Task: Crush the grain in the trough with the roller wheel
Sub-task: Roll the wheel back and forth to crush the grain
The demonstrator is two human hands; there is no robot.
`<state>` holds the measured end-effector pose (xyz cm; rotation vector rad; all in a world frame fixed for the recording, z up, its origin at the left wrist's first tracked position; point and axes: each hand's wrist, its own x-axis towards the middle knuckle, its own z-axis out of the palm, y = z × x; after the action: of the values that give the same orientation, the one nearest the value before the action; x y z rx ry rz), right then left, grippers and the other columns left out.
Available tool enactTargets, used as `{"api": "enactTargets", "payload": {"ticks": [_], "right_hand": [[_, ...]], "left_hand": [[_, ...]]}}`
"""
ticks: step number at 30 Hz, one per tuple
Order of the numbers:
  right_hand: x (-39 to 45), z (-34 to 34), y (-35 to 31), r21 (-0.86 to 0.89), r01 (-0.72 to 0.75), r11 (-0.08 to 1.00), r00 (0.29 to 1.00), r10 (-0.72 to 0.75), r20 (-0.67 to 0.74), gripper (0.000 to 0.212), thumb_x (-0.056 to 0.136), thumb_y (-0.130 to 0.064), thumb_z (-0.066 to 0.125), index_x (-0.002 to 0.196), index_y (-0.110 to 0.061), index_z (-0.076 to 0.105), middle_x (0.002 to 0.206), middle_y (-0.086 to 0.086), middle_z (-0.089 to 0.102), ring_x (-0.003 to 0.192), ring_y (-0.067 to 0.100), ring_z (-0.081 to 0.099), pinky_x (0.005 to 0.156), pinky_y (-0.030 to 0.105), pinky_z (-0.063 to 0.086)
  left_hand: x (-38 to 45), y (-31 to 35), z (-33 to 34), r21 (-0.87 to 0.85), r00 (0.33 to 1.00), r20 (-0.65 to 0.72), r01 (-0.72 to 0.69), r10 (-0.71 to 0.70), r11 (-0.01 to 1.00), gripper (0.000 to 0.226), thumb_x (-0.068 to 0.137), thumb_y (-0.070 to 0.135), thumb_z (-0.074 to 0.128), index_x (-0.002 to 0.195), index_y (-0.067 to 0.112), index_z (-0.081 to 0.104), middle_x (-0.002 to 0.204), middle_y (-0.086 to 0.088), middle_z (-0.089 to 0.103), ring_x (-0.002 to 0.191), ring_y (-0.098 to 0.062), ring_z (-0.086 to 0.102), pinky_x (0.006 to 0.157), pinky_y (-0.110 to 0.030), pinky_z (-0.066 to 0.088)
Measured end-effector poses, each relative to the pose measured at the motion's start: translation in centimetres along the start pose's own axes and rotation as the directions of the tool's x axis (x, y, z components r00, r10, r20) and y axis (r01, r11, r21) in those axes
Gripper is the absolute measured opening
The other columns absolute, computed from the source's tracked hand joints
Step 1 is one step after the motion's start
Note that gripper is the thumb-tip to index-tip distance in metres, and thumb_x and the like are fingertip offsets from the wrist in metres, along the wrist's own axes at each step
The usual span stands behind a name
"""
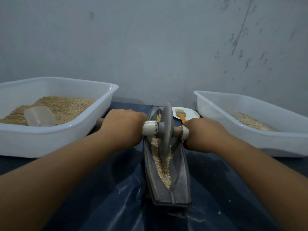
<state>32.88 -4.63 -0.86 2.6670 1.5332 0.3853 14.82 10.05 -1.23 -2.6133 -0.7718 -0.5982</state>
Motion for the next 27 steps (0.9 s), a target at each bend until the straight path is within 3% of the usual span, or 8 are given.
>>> {"api": "enactTargets", "payload": {"ticks": [5, 8, 11, 14, 19, 23, 25, 27], "right_hand": [[0.7, -0.4, -0.6, 0.024, -0.025, 0.999, 0.999, 0.026, -0.024, 0.017, 0.075, -0.039, 0.063, 0.074, -0.032, 0.047, 0.074, -0.013, 0.051, 0.068, 0.015, 0.048, 0.052, 0.024, 0.029], [0.2, -0.4, -0.2, 0.014, 0.005, 1.000, 1.000, -0.006, 0.021, 0.019, 0.071, -0.041, 0.066, 0.074, -0.032, 0.049, 0.073, -0.011, 0.055, 0.066, 0.010, 0.051, 0.052, 0.025, 0.035], [-0.4, -0.2, 0.0, -0.002, 0.027, 1.000, 0.999, -0.027, 0.024, 0.019, 0.070, -0.042, 0.065, 0.072, -0.032, 0.049, 0.071, -0.011, 0.057, 0.065, 0.008, 0.053, 0.052, 0.025, 0.038], [0.1, -0.4, -0.4, 0.000, 0.003, 1.000, 1.000, -0.003, 0.005, 0.019, 0.074, -0.039, 0.063, 0.071, -0.031, 0.047, 0.071, -0.011, 0.054, 0.063, 0.009, 0.049, 0.051, 0.024, 0.033], [-0.1, -0.5, -0.3, 0.060, -0.024, 0.998, 0.998, 0.020, 0.057, 0.019, 0.072, -0.037, 0.067, 0.075, -0.030, 0.049, 0.077, -0.010, 0.058, 0.070, 0.012, 0.054, 0.057, 0.026, 0.039], [-1.8, 0.2, 0.1, 0.033, -0.009, 0.999, 1.000, 0.010, -0.020, 0.018, 0.066, -0.038, 0.065, 0.069, -0.032, 0.048, 0.069, -0.012, 0.056, 0.061, 0.005, 0.050, 0.049, 0.024, 0.032], [-1.4, -0.1, -0.3, 0.012, -0.012, 1.000, 0.999, 0.012, -0.034, 0.016, 0.069, -0.036, 0.062, 0.069, -0.031, 0.047, 0.069, -0.012, 0.055, 0.061, 0.007, 0.049, 0.048, 0.023, 0.030], [-0.8, -0.5, -0.7, 0.002, -0.029, 1.000, 0.999, 0.029, -0.012, 0.016, 0.073, -0.033, 0.061, 0.069, -0.029, 0.045, 0.071, -0.011, 0.053, 0.062, 0.010, 0.047, 0.050, 0.024, 0.029]], "left_hand": [[1.0, 0.2, -0.6, -0.058, 0.999, 0.049, 0.009, -0.006, 0.998, 0.020, 0.083, 0.038, 0.063, 0.085, 0.032, 0.043, 0.064, 0.010, 0.035, 0.055, -0.008, 0.033, 0.046, -0.024, 0.014], [-0.2, 0.0, -0.3, -0.082, 1.000, 0.026, -0.008, 0.010, 0.997, 0.017, 0.082, 0.035, 0.064, 0.087, 0.030, 0.049, 0.063, 0.011, 0.037, 0.058, -0.009, 0.038, 0.051, -0.025, 0.024], [-1.3, 0.0, 0.2, -0.043, 0.999, -0.033, 0.000, -0.001, 0.999, 0.022, 0.082, 0.034, 0.064, 0.083, 0.031, 0.043, 0.061, 0.011, 0.037, 0.053, -0.003, 0.032, 0.047, -0.023, 0.018], [-0.2, 0.1, -0.2, -0.054, 1.000, 0.028, 0.002, 0.000, 0.999, 0.018, 0.084, 0.036, 0.063, 0.089, 0.030, 0.048, 0.063, 0.010, 0.037, 0.056, -0.007, 0.036, 0.047, -0.024, 0.019], [0.6, 0.1, -0.7, -0.071, 0.996, 0.060, -0.068, 0.072, 0.995, 0.020, 0.082, 0.036, 0.064, 0.086, 0.030, 0.044, 0.066, 0.009, 0.040, 0.067, -0.015, 0.050, 0.062, -0.031, 0.038], [-1.0, 0.0, 0.1, -0.010, 0.994, -0.087, -0.070, 0.069, 0.998, 0.027, 0.081, 0.035, 0.064, 0.080, 0.031, 0.037, 0.059, 0.011, 0.034, 0.051, -0.006, 0.033, 0.051, -0.025, 0.024], [-1.0, -0.2, 0.1, -0.035, 0.997, -0.065, -0.047, 0.045, 0.998, 0.019, 0.081, 0.035, 0.063, 0.084, 0.031, 0.045, 0.060, 0.011, 0.036, 0.053, -0.007, 0.036, 0.049, -0.024, 0.019], [-0.3, -0.2, -0.2, -0.074, 0.999, 0.021, -0.039, 0.041, 0.996, 0.015, 0.082, 0.035, 0.062, 0.088, 0.032, 0.049, 0.064, 0.010, 0.041, 0.060, -0.011, 0.044, 0.052, -0.026, 0.025]]}}
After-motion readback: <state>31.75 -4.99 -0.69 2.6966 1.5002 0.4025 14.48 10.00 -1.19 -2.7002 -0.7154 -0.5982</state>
